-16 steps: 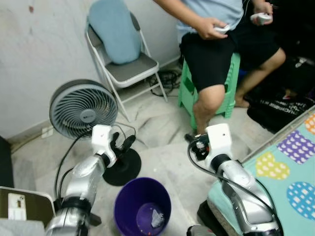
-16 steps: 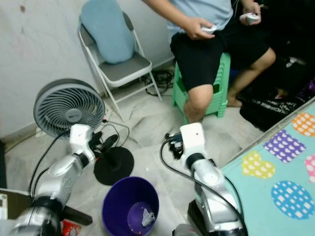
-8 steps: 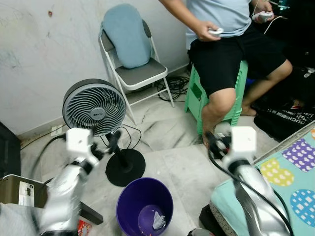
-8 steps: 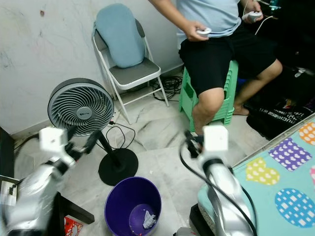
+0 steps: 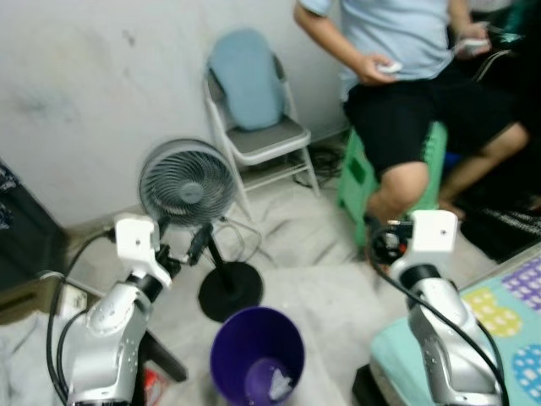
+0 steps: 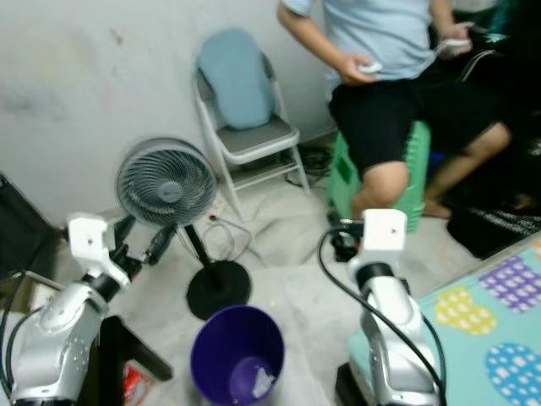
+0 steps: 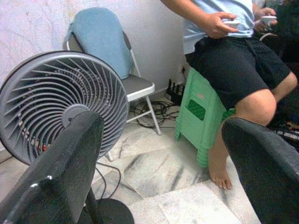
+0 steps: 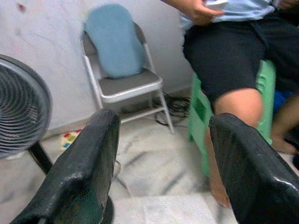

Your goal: Clean up the room

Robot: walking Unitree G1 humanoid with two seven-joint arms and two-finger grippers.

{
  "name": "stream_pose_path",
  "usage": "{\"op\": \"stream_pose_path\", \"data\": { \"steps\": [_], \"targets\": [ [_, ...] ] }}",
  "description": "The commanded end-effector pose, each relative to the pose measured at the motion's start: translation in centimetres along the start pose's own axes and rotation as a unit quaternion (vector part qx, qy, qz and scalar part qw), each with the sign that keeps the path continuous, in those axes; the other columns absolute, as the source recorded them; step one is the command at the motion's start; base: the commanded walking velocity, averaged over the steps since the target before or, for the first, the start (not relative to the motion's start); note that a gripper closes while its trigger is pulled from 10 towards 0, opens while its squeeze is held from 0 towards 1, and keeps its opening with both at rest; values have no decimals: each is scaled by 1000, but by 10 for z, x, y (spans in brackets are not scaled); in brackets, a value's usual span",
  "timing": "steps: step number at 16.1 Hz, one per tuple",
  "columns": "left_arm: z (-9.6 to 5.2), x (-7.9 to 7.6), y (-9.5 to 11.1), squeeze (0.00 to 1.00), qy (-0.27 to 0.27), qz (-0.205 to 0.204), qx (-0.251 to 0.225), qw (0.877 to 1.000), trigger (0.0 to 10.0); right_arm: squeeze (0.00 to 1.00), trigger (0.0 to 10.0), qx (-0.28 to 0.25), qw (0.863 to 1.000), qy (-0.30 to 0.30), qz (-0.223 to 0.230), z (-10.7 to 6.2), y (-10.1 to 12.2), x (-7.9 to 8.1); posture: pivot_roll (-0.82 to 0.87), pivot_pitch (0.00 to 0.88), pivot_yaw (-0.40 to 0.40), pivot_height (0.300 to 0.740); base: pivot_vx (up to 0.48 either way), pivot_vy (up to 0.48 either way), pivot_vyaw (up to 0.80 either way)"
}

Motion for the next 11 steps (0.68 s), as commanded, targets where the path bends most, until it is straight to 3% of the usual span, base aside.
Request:
{"op": "stream_pose_path", "data": {
  "steps": [1,7,11],
  "targets": [
    [3,3,8,0,3,11,-4,1000,10000,0,10000,5,1000,2,8,1,-3,5,-290,0,126,740,394,0,0],
    [8,7,8,0,14,26,16,999,10000,0,10000,-4,1000,-7,26,6,-3,5,-272,0,130,740,57,0,0],
    [12,10,7,0,25,32,16,999,10000,0,10000,-17,1000,5,25,20,3,11,-256,0,118,740,0,0,0]
  ]
}}
Point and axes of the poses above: a point about 5 cm out from each wrist's last joint towards the gripper, its own z axis pointing out of the wrist towards the gripper, its own y axis along the axis of the wrist's last joint, x = y × z, the point moved 1 cm from there along z, pointing out of the wrist towards the gripper, and after that the axes turned 13 degrees about -z, right-handed, at the moved point
